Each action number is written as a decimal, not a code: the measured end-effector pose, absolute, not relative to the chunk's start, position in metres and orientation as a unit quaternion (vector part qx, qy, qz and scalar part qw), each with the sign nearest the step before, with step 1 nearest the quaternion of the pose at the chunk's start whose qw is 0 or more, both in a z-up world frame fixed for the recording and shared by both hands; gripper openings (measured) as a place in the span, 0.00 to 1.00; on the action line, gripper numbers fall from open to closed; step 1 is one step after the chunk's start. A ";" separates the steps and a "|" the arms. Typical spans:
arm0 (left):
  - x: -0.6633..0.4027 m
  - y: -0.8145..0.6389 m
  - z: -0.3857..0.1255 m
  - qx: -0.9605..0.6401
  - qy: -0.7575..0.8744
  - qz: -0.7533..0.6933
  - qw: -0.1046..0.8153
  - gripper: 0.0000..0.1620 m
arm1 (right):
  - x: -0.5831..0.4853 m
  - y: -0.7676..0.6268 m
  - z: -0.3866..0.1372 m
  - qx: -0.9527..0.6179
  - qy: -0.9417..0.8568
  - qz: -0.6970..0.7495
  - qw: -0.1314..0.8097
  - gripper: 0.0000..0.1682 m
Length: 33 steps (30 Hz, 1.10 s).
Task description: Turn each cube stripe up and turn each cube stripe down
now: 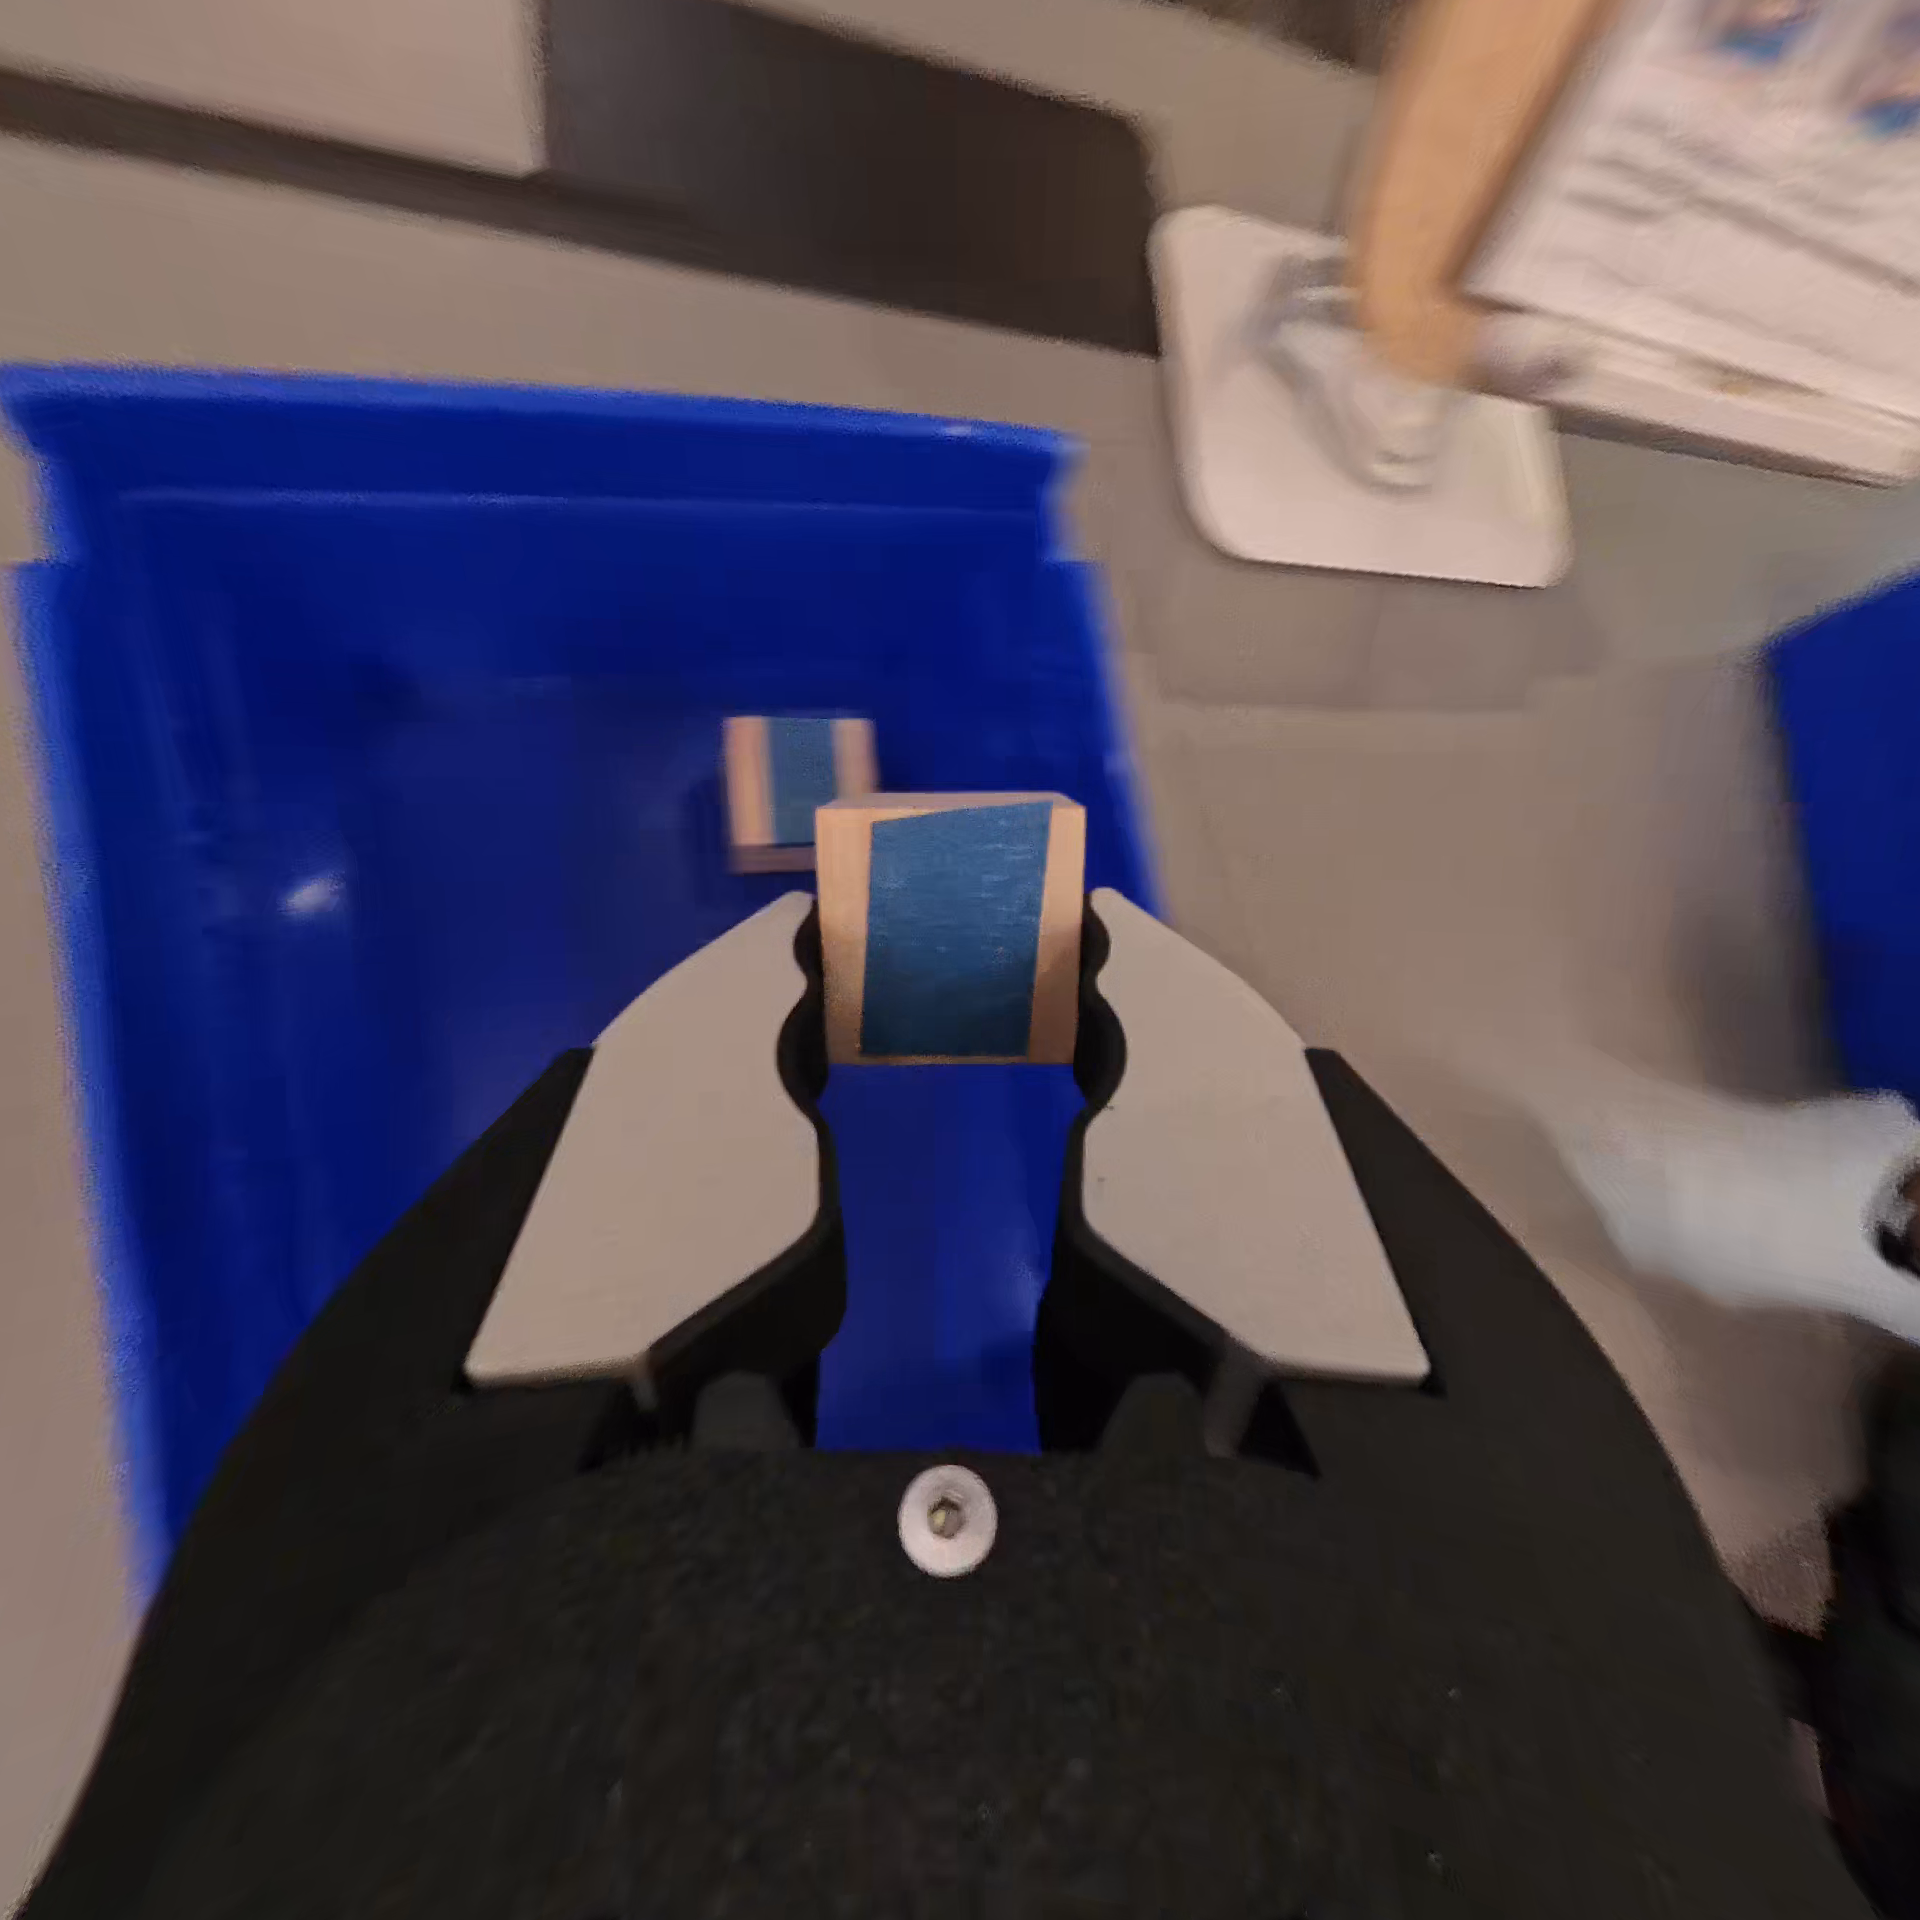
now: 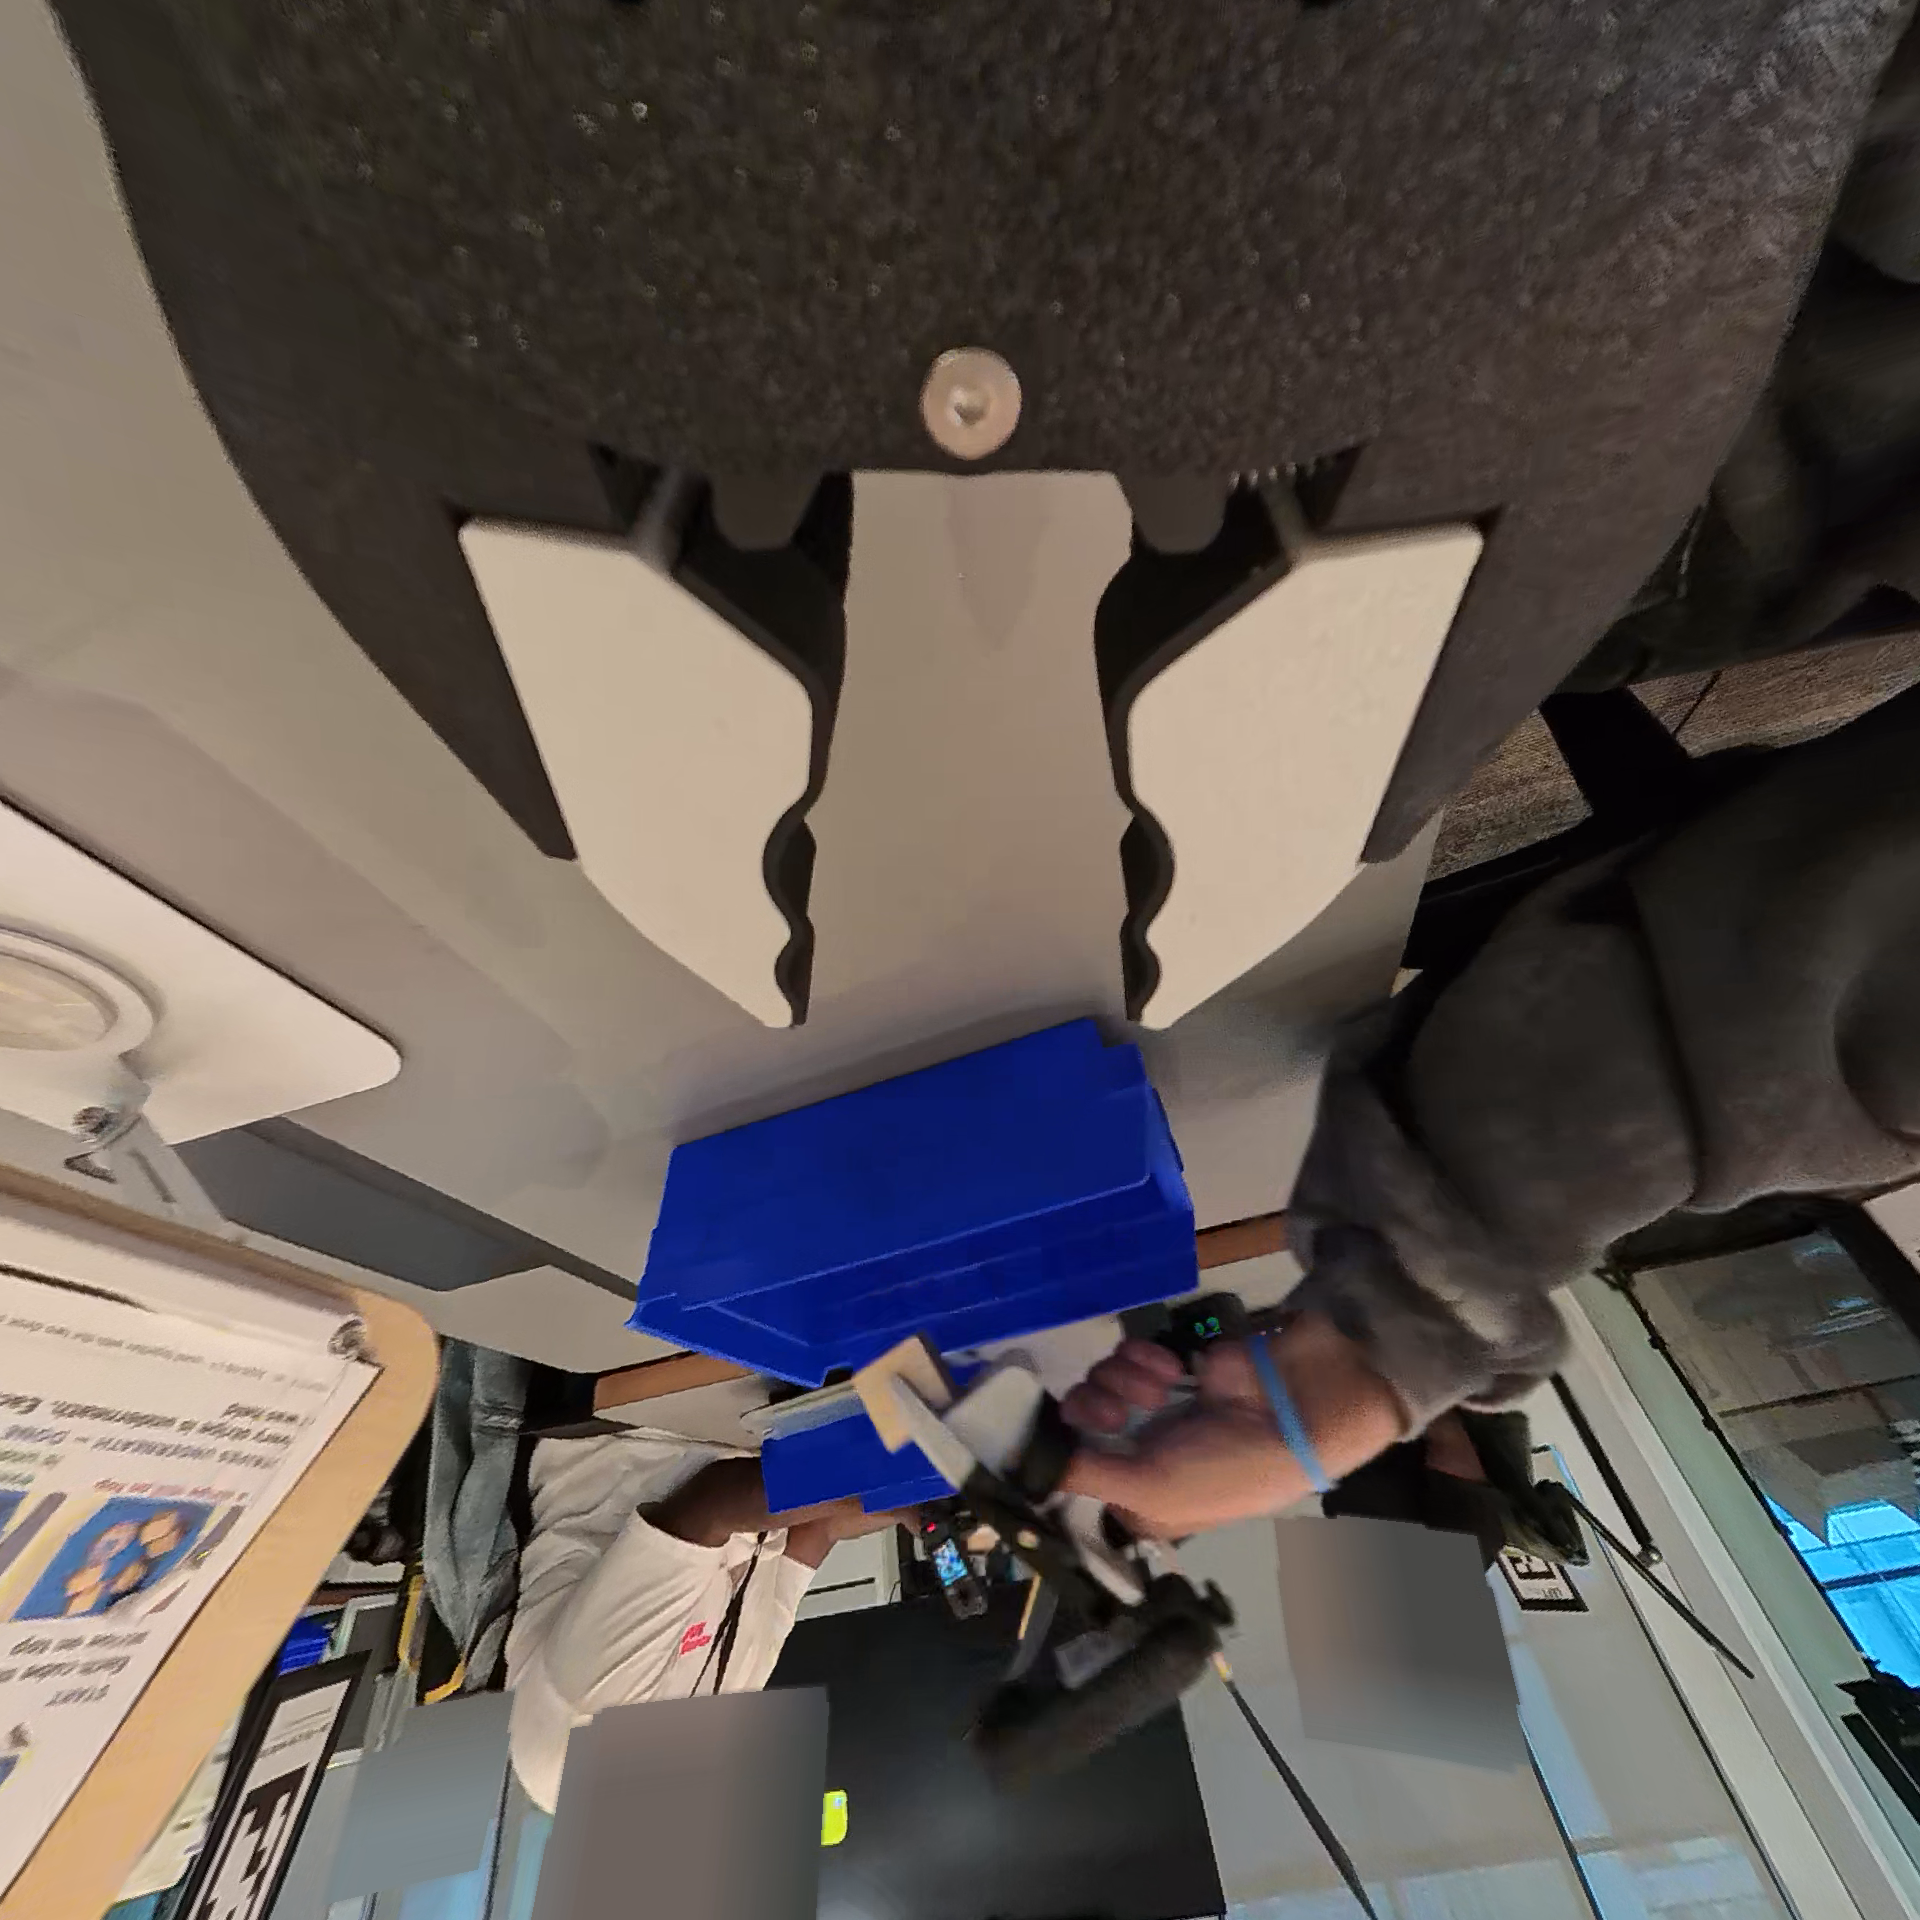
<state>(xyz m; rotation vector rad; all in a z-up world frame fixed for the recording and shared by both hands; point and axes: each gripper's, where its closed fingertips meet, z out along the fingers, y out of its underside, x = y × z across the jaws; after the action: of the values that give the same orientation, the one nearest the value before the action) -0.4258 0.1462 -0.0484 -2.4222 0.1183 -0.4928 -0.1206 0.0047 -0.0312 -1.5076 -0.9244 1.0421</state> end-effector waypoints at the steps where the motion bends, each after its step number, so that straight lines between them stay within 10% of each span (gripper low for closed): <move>1: -0.406 0.134 -0.035 -0.915 0.068 -0.205 0.341 0.27 | -0.116 0.007 -0.029 -0.628 -0.382 0.432 0.522 0.34; 16: -0.197 0.079 -0.049 -0.869 0.195 -0.329 0.313 0.27 | -0.053 0.041 -0.034 -0.635 -0.365 0.327 0.597 0.37; 33: -0.095 -0.006 0.000 -0.632 0.107 -0.765 0.062 0.27 | -0.104 0.002 -0.010 -0.527 -0.437 0.299 0.665 0.41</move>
<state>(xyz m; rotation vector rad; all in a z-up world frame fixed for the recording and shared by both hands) -0.0952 -0.0060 -0.0003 -1.9114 0.3227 -2.3136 -0.1041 0.0021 -0.0101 -1.1892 -0.9863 0.6754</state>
